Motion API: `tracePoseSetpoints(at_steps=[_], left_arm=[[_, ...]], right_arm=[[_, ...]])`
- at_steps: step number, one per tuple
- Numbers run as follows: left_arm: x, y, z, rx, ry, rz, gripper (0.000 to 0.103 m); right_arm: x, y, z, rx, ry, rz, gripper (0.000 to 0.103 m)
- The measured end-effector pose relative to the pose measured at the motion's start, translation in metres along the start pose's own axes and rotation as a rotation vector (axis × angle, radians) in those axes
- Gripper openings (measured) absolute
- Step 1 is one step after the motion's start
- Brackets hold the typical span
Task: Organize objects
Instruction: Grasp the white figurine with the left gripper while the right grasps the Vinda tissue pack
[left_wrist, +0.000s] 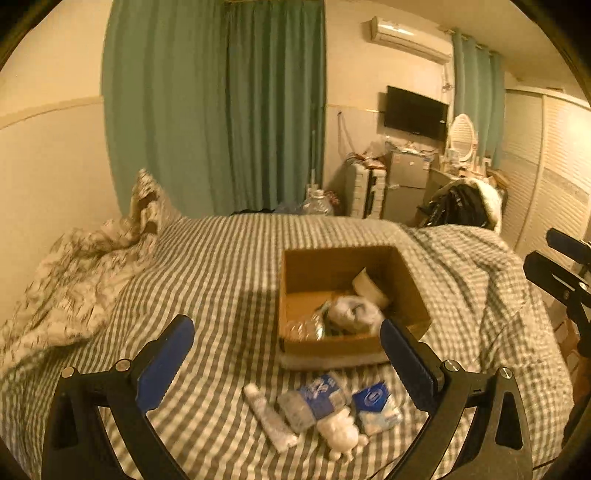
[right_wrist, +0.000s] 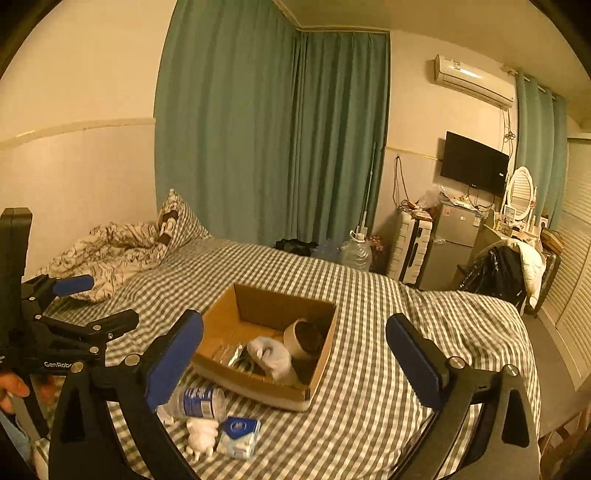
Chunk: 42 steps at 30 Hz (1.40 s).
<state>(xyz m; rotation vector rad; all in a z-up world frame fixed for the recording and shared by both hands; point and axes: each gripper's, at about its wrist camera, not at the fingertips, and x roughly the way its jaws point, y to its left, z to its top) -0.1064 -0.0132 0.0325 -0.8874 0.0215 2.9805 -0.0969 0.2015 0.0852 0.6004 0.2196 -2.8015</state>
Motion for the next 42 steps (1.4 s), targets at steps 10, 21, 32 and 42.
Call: tracePoseSetpoints(at_steps=[10,21,32,42], left_arm=[[0.067,-0.021,-0.093,0.009,0.119,0.122,0.103],[0.128,-0.055,-0.157,0.043,0.284,0.027,0.096],[0.137,-0.047,-0.168,-0.025,0.364,-0.132,0.064],[0.095,-0.012,-0.137,-0.039,0.255,-0.088,0.064]], right_arm=[[0.057,0.007,-0.096,0.066,0.098,-0.022,0.1],[0.12,-0.019,-0.165,0.159,0.288,-0.044,0.1],[0.125,-0.015,-0.175,0.144,0.317,-0.06,0.1],[0.118,0.01,-0.175,0.143,0.35,-0.031,0.1]])
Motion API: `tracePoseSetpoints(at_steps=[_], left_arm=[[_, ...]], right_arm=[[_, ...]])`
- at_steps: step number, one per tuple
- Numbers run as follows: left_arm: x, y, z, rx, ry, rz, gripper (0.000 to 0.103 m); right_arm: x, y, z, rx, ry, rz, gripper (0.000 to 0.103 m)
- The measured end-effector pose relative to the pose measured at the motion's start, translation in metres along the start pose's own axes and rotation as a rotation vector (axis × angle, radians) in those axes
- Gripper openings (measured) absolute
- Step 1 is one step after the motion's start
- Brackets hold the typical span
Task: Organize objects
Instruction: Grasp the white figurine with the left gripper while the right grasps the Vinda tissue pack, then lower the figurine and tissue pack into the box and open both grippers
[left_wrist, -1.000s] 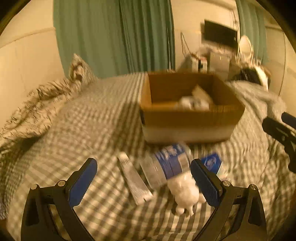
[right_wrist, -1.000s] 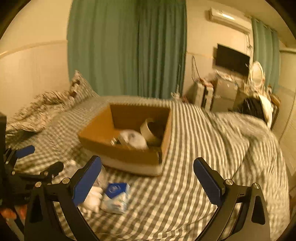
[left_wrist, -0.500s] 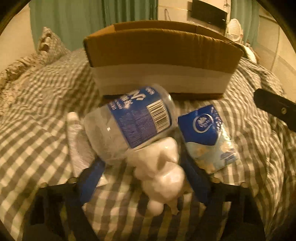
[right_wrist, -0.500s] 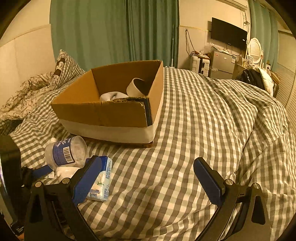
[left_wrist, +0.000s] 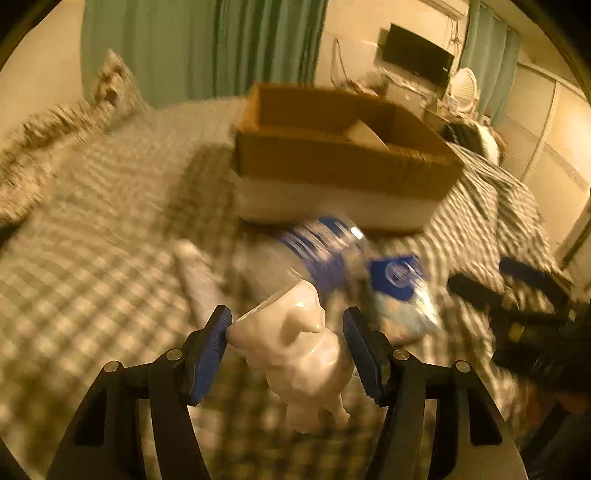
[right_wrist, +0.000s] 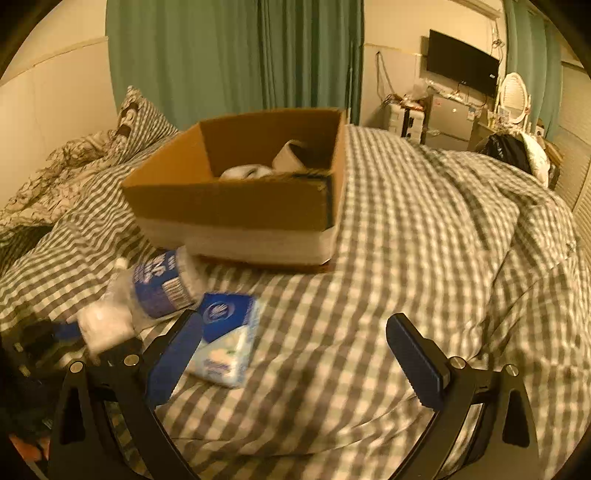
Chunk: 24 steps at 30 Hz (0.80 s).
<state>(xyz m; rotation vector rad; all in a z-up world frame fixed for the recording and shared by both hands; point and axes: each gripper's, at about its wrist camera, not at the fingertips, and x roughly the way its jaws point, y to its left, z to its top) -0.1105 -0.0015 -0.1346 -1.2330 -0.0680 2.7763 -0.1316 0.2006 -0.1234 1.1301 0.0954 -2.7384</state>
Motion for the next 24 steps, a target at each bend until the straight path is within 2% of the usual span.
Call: tracePoseSetpoints(at_steps=[1,3,13,15,20,24], left_arm=[[-0.003,0.005,0.003,0.01,-0.018,0.034,0.064],[-0.005,0.01,0.003,0.013,-0.022,0.057,0.064],[0.007,0.021,0.001,-0.001,0.03,0.031,0.064],[0.011,0.021,0.0,-0.004,0.041,0.035,0.064],[0.01,0.019,-0.002,0.001,0.045,0.037,0.064],[0.008,0.018,-0.003,0.005,0.046,0.043,0.064]], right_arm=[[0.003,0.005,-0.002,-0.007,0.012,0.005,0.1],[0.01,0.016,-0.006,-0.029,0.04,0.005,0.1],[0.052,0.052,-0.014,-0.093,0.163,0.004,0.098],[0.056,0.053,-0.016,-0.095,0.177,0.005,0.092],[0.062,0.057,-0.022,-0.125,0.204,0.013,0.058],[0.052,0.056,-0.022,-0.13,0.184,0.022,0.054]])
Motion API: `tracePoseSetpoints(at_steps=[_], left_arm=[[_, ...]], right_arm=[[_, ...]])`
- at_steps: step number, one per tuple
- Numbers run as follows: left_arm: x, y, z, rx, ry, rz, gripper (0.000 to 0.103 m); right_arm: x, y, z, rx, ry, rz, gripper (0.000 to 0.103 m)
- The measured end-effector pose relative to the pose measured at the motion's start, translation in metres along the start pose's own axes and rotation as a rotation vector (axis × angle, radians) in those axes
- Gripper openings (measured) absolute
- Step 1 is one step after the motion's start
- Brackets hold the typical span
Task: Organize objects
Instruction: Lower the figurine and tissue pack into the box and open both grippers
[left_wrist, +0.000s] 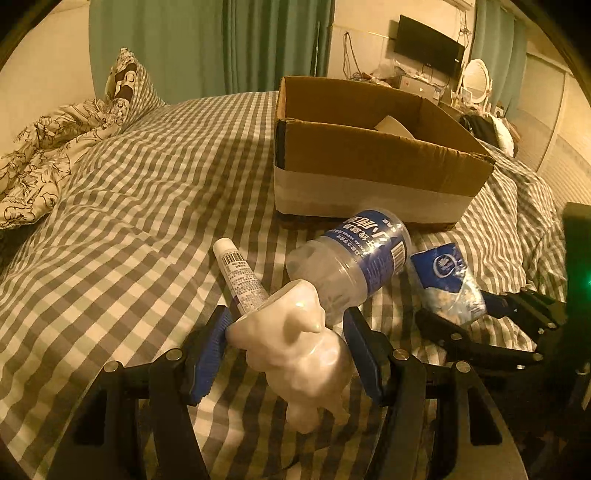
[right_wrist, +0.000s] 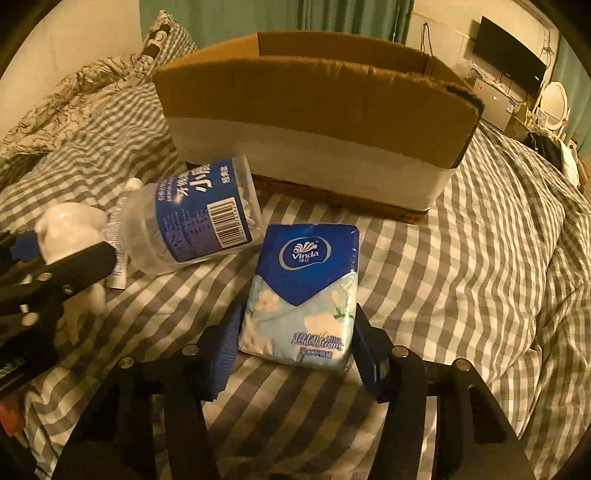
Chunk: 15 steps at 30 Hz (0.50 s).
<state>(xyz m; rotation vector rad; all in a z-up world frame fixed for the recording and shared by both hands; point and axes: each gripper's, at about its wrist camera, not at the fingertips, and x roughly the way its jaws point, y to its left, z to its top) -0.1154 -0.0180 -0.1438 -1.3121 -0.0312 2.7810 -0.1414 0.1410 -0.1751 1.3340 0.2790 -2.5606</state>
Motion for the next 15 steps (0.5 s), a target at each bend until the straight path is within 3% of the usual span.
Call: tracePoseSetpoints(at_steps=[9,15], left_arm=[[-0.035,-0.016,0.0,-0.002,-0.031,-0.009,0.064],[-0.072,-0.03,0.024,0.014,-0.099,-0.064,0.064]], right_arm=[[-0.059,-0.013,-0.005,0.015,-0.111,0.021,0.052],[-0.11,-0.025,0.006,0.039,-0.218,0.048,0.052]])
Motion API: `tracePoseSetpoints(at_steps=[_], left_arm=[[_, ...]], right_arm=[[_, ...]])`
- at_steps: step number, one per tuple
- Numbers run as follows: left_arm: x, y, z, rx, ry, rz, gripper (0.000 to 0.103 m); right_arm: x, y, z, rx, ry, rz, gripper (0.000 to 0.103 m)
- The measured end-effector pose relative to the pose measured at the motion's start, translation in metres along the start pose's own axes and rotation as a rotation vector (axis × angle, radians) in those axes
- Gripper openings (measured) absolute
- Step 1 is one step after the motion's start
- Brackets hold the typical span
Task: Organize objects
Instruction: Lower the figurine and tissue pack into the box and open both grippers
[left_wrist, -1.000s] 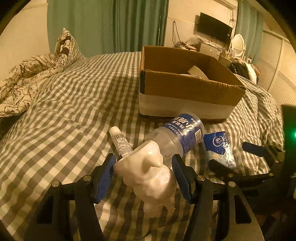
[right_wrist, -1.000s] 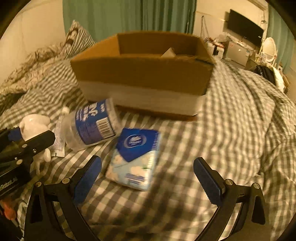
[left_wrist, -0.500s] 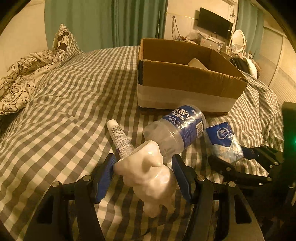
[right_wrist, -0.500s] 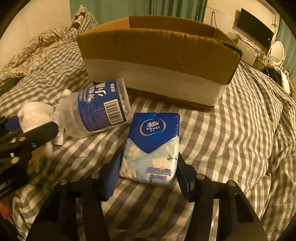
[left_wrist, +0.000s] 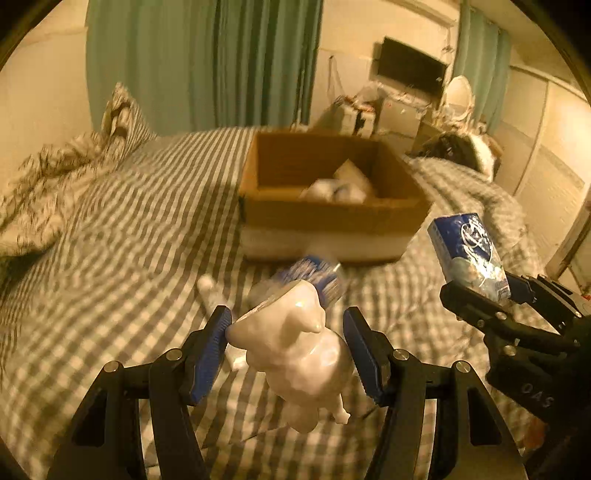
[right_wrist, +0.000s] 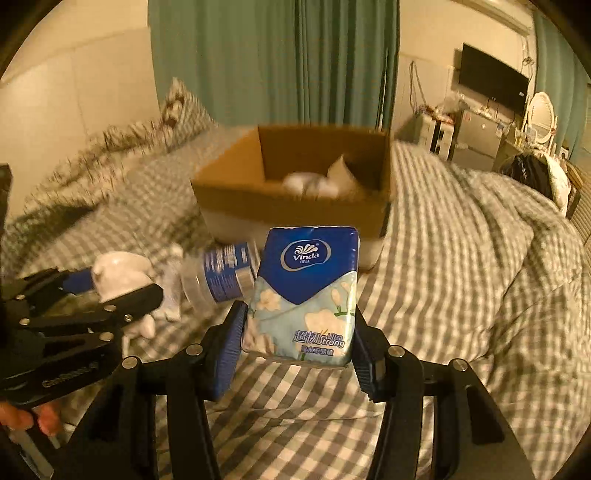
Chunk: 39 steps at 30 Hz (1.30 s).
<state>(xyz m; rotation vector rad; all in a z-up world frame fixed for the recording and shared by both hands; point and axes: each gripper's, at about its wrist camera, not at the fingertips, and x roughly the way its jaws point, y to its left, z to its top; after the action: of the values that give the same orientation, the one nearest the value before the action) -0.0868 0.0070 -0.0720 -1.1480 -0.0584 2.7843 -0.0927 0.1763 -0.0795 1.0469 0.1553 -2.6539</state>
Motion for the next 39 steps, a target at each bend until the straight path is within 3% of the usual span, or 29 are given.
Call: tracePoseSetpoints(at_steps=[5,13,21,30,31,32,33,34,39], left_arm=[[-0.022,-0.008,0.047,0.009,-0.068,-0.084,0.064],[-0.014,-0.013,0.128,0.043,-0.157,-0.058,0.064],[0.05,-0.009,0.181,0.08,-0.142,-0.029,0.064],[0.126,0.003,0.18,0.078,-0.079,-0.02,0.068],[0.129,0.004,0.179,0.072,-0.075,-0.016,0.078],[0.13,0.005,0.178,0.065,-0.075,-0.009,0.088],[0.13,0.006,0.177,0.057,-0.08,-0.002,0.093],[0.128,0.007,0.176,0.046,-0.089,0.004,0.098],[0.098,0.013,0.175,0.005,-0.106,0.01,0.099]], right_arm=[[-0.042,-0.01,0.035,-0.02,-0.111,-0.009,0.052],[-0.064,-0.028,0.11,-0.068,-0.226,-0.025,0.052],[-0.009,-0.043,0.174,-0.042,-0.219,0.035,0.052],[0.079,-0.064,0.19,0.004,-0.14,0.044,0.055],[0.083,-0.067,0.189,0.015,-0.15,0.053,0.064],[0.084,-0.068,0.187,0.02,-0.163,0.067,0.084],[0.084,-0.07,0.186,0.027,-0.181,0.076,0.092],[0.082,-0.072,0.184,0.04,-0.205,0.07,0.094],[0.057,-0.074,0.181,0.048,-0.229,0.034,0.094]])
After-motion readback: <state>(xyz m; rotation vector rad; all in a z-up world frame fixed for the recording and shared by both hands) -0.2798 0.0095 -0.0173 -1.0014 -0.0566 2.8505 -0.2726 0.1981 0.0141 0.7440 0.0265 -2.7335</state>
